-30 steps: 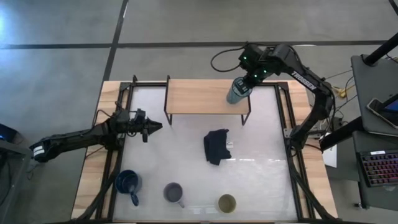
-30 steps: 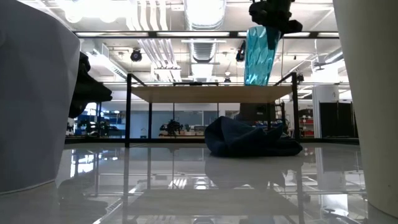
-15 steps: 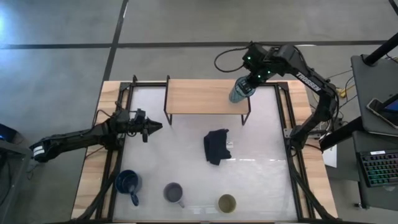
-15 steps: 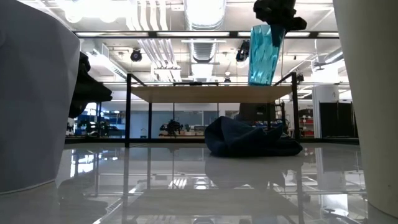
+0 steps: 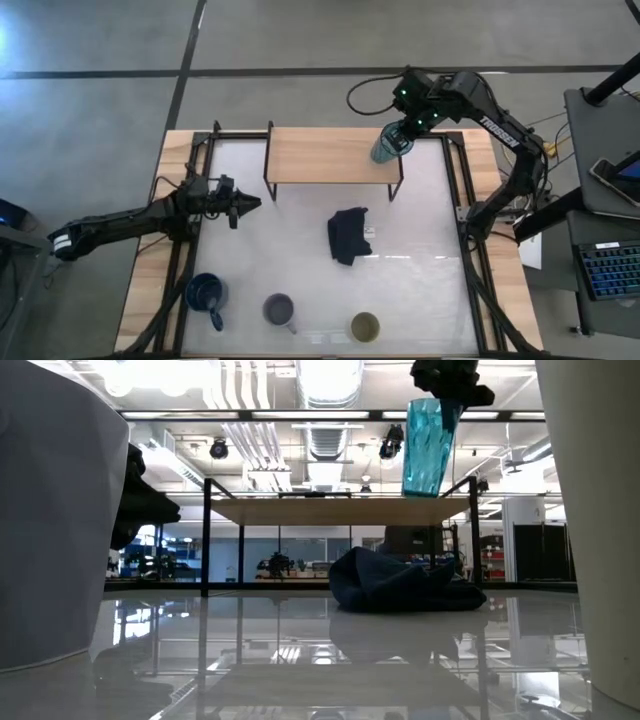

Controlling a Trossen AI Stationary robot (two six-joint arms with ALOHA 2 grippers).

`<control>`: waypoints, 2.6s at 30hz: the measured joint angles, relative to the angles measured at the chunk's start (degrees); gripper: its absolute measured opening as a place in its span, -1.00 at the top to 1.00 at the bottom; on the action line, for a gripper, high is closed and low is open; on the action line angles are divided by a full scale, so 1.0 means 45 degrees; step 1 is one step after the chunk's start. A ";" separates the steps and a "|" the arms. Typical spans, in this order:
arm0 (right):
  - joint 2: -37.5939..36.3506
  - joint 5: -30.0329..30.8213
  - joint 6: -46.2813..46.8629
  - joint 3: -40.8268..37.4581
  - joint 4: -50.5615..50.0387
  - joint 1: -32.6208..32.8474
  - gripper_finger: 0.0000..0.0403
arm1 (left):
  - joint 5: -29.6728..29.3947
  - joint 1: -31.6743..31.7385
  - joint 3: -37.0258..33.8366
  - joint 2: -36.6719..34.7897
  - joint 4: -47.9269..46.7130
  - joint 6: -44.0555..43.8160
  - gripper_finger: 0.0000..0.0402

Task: Stack small to large cups/mugs on shelf
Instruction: Put the blue cup on the shelf, then put the light brown cup on the shelf

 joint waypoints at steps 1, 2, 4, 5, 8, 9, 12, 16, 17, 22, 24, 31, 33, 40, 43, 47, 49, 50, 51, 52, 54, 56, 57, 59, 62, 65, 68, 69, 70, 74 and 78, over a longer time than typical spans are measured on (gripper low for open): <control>0.0000 0.0001 0.0000 -0.0025 0.0016 0.0000 0.93 | -0.0002 0.0004 0.0000 -0.0002 0.0004 -0.0002 0.67; 0.0003 -0.0007 0.0000 -0.0080 0.0032 0.0005 0.93 | -0.0004 0.0004 0.0000 -0.0004 -0.0001 -0.0005 0.67; 0.0030 -0.0050 0.0049 -0.0190 0.0025 0.0011 0.89 | 0.0000 0.0000 0.0000 -0.0004 0.0003 0.0000 0.67; 0.0034 -0.0058 0.0049 -0.0249 0.0053 0.0015 0.85 | 0.0000 0.0003 0.0000 -0.0004 0.0000 -0.0004 0.67; 0.0024 -0.0092 0.0019 -0.0359 0.0042 0.0039 0.67 | -0.0002 0.0000 0.0000 -0.0002 0.0004 -0.0003 0.67; 0.0024 -0.0088 0.0042 -0.0359 0.0059 0.0053 0.60 | -0.0003 0.0004 0.0000 -0.0001 0.0003 -0.0004 0.67; 0.0019 -0.0054 0.0107 -0.0215 0.0060 0.0073 0.43 | -0.0004 0.0004 0.0000 0.0000 0.0004 -0.0002 0.67; 0.0000 -0.0048 0.0083 0.0099 0.0063 0.0068 0.29 | -0.0003 0.0003 -0.0005 -0.0003 0.0002 -0.0003 0.67; 0.0000 -0.0048 0.0087 0.0161 0.0062 0.0068 0.27 | -0.0002 0.0002 0.0000 -0.0002 0.0002 0.0000 0.67; -0.0005 -0.0048 0.0073 0.0461 0.0068 0.0068 0.26 | -0.0002 0.0002 -0.0005 -0.0004 -0.0001 -0.0002 0.67; -0.0010 -0.0048 0.0055 0.0481 0.0063 0.0068 0.25 | -0.0003 0.0003 -0.0003 0.0000 0.0002 0.0000 0.67; -0.0018 -0.0053 0.0001 0.0403 0.0063 0.0068 0.27 | -0.0002 0.0000 0.0000 -0.0004 0.0004 -0.0004 0.67; -0.0044 -0.0086 -0.0087 0.0443 0.0068 0.0068 0.26 | -0.0003 0.0003 0.0000 -0.0004 0.0000 -0.0001 0.67; -0.0099 -0.0160 -0.0160 0.0401 0.0063 0.0068 0.18 | -0.0003 0.0004 0.0000 -0.0004 0.0004 0.0000 0.67; -0.0073 -0.0213 -0.0233 0.0345 0.0063 0.0068 0.15 | -0.0002 0.0004 -0.0003 -0.0002 0.0004 0.0000 0.67; -0.0073 -0.0696 -0.0238 0.0345 0.0063 0.0063 0.14 | -0.0004 0.0001 -0.0005 -0.0004 0.0003 0.0000 0.67; -0.0068 -0.0773 -0.0238 0.0345 0.0063 0.0068 0.14 | -0.0004 0.0002 -0.0005 -0.0002 -0.0001 -0.0003 0.67; -0.0068 -0.0791 -0.0238 0.0345 0.0063 0.0068 0.14 | -0.0001 0.0001 0.0000 -0.0004 0.0004 -0.0003 0.67; -0.0068 -0.0810 -0.0238 0.0345 0.0063 0.0068 0.14 | -0.0001 0.0003 0.0000 -0.0004 -0.0001 0.0000 0.67; -0.0068 -0.0793 -0.0238 0.0345 0.0063 0.0068 0.14 | 0.0000 0.0004 0.0000 -0.0004 0.0003 0.0000 0.67; -0.0063 -0.0540 -0.0266 0.0345 0.0063 0.0068 0.14 | -0.0002 0.0000 -0.0003 -0.0002 0.0000 0.0000 0.67; -0.0063 -0.0200 -0.0320 0.0382 0.0051 0.0065 0.14 | -0.0002 0.0002 0.0000 -0.0002 -0.0001 -0.0005 0.67; -0.0063 -0.0040 -0.0342 0.0449 0.0063 0.0056 0.14 | -0.0003 0.0004 -0.0001 -0.0004 0.0003 0.0000 0.67; -0.0068 0.0071 -0.0450 0.0645 0.0058 0.0019 0.13 | -0.0001 0.0004 -0.0003 -0.0003 0.0004 -0.0002 0.67; -0.0068 0.0071 -0.0530 0.1025 0.0063 -0.0019 0.11 | -0.0004 0.0000 0.0000 0.0000 -0.0001 -0.0004 0.67; -0.0068 0.0059 -0.0563 0.1435 0.0065 -0.0015 0.10 | -0.0003 0.0000 -0.0004 0.0000 0.0003 -0.0001 0.67; -0.0068 0.0055 -0.0637 0.2039 0.0063 -0.0015 0.09 | -0.0004 0.0000 -0.0005 -0.0004 0.0001 -0.0003 0.67; -0.0068 0.0054 -0.0702 0.2302 0.0059 -0.0011 0.09 | -0.0004 0.0004 -0.0004 0.0000 0.0000 -0.0001 0.67; -0.0073 0.0054 -0.0789 0.2578 0.0063 0.0036 0.09 | -0.0004 0.0000 -0.0005 -0.0004 0.0004 0.0000 0.67; -0.0083 -0.0020 -0.1406 0.3744 0.0190 0.0335 0.09 | -0.0001 0.0002 -0.0002 -0.0003 0.0002 -0.0003 0.67; -0.0092 -0.0049 -0.1685 0.4894 0.0675 0.0806 0.09 | -0.0001 0.0000 -0.0003 -0.0004 -0.0001 0.0000 0.67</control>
